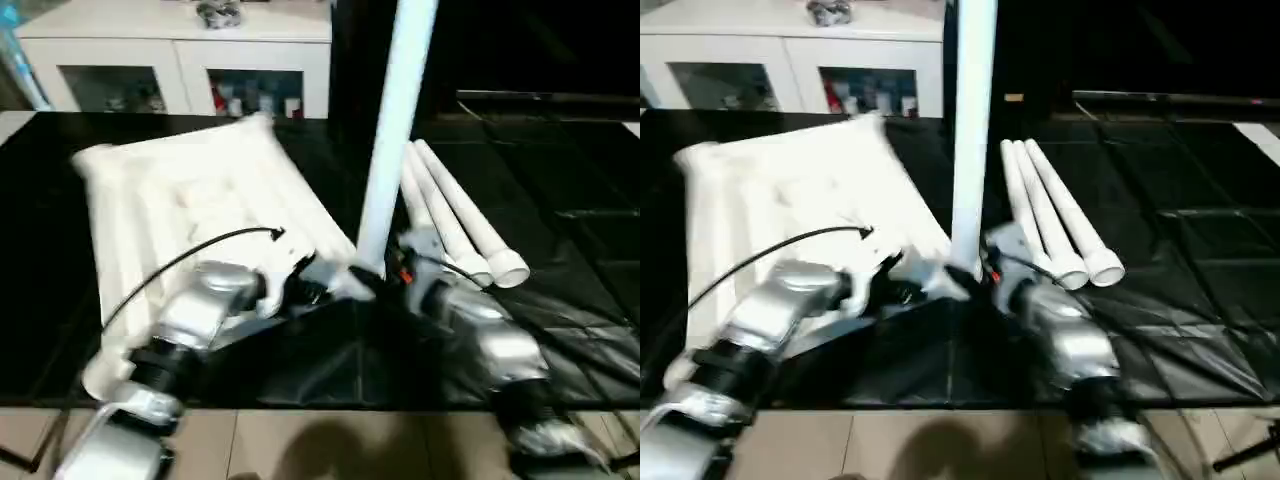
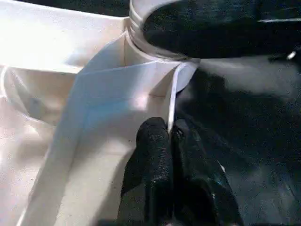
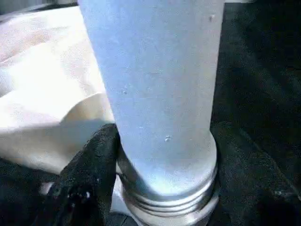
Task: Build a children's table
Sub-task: Rotate leg to tighten
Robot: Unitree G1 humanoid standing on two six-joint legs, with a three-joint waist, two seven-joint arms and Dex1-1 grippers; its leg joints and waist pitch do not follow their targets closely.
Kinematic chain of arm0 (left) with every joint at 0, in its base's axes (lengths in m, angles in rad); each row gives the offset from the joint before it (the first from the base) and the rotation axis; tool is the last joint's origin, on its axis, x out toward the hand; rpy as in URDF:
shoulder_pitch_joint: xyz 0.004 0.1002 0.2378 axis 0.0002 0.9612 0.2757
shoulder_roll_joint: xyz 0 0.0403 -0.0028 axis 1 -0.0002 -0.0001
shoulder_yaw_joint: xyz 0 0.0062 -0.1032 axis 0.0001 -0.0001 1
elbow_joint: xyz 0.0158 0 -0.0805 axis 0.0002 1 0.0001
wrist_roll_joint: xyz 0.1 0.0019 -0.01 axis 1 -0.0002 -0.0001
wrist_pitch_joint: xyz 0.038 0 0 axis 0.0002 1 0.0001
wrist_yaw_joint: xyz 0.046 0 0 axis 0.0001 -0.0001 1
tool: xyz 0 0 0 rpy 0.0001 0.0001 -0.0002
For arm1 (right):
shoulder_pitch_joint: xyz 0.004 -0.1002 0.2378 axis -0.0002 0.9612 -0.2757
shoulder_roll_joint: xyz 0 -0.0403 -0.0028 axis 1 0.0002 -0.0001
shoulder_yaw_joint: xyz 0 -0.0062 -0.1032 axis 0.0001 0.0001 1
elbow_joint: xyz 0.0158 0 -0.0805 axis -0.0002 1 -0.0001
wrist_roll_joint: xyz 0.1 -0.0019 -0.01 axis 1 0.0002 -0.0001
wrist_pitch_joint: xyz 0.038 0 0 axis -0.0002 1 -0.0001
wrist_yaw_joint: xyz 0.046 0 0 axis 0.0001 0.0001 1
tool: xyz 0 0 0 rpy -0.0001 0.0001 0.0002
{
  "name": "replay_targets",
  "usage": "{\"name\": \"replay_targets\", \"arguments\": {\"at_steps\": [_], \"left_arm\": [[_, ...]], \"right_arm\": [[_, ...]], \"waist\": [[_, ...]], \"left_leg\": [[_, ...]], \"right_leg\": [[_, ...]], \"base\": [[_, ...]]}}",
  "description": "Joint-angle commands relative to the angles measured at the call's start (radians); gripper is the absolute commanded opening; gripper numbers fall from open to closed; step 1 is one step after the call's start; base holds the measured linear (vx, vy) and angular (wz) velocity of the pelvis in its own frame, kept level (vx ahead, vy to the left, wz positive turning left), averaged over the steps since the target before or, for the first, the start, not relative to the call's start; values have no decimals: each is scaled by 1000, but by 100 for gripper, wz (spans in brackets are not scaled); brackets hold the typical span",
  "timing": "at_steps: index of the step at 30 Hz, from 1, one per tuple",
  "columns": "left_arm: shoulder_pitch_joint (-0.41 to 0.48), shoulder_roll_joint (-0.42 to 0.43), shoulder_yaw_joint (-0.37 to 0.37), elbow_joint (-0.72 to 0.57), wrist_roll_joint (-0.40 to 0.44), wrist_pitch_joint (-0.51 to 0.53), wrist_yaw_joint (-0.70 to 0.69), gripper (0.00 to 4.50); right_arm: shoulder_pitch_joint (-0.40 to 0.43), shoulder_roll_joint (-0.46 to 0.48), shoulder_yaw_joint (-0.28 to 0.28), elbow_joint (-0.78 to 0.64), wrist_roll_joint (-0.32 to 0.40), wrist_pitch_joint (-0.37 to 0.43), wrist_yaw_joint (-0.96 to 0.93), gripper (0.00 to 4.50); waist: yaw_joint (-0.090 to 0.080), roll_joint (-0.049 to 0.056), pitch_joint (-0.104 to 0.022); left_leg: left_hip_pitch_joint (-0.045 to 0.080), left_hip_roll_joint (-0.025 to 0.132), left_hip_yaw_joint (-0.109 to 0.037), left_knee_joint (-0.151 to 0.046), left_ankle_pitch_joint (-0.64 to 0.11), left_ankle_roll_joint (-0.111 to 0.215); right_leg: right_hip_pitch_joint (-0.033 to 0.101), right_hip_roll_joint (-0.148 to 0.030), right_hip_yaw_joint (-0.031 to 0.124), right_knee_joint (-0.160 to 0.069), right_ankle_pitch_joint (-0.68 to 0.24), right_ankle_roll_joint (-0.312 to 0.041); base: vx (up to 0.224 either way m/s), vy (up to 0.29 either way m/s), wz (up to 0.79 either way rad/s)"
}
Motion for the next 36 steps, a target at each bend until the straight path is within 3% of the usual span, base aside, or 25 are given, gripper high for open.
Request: {"name": "replay_targets", "arguments": {"at_steps": [1,2,3,5,10,12,17,25,31,32,36], "left_arm": [[-48,-66,2,-67,-29,-18,44,0],[-47,-69,0,-70,-26,-15,50,0],[-47,-70,-1,-72,-25,-13,52,0],[-37,-54,-26,-84,-4,-28,45,0],[-14,-12,-38,-94,5,-31,27,0],[-12,2,-41,-90,4,-39,10,0],[-13,84,-57,-51,3,-110,-108,0],[-1,224,-130,-25,-17,-261,-380,0],[1,277,-172,-13,-11,-328,-493,0],[0,284,-180,-5,-6,-346,-510,0],[-1,298,-201,5,-6,-382,-555,0]], "right_arm": [[-2,100,79,45,21,27,26,265],[-3,105,81,44,16,20,27,265],[-3,107,82,43,13,17,28,321],[10,100,92,24,0,4,32,337],[50,43,83,-21,-7,-31,70,382],[63,20,82,-43,0,-31,95,398],[106,-98,61,-143,72,-7,287,443],[105,-304,85,-190,99,-13,584,447],[91,-372,133,-199,106,-9,721,447],[86,-384,151,-200,104,-7,755,447],[77,-405,190,-206,100,-1,830,447]], "waist": [[8,1,-68],[9,2,-69],[10,2,-72],[12,-2,-71],[13,5,-64],[13,3,-63],[20,5,-64],[41,9,-66],[58,8,-65],[59,2,-66],[70,1,-65]], "left_leg": [[8,53,-35,-68,-204,15],[6,53,-34,-67,-190,21],[5,54,-33,-65,-163,34],[2,54,-32,-65,-144,50],[6,56,-33,-70,-198,41],[7,56,-33,-72,-217,34],[5,56,-34,-71,-219,45],[11,60,-31,-67,-197,50],[12,64,-29,-67,-204,45],[13,64,-29,-67,-206,46],[13,66,-28,-67,-203,46]], "right_leg": [[49,-96,55,-87,-263,-185],[51,-95,55,-86,-243,-187],[51,-93,55,-80,-190,-193],[54,-92,54,-76,-153,-199],[50,-94,54,-88,-247,-179],[49,-93,54,-91,-275,-167],[52,-93,56,-93,-281,-147],[48,-92,55,-83,-220,-189],[46,-95,55,-82,-239,-193],[46,-94,54,-83,-245,-192],[44,-97,56,-82,-263,-185]], "base": [[0,0,0],[0,0,0],[0,0,0],[0,0,0],[0,0,0],[0,0,0],[0,0,0],[0,0,0],[0,0,0],[0,0,0],[0,0,0]]}}
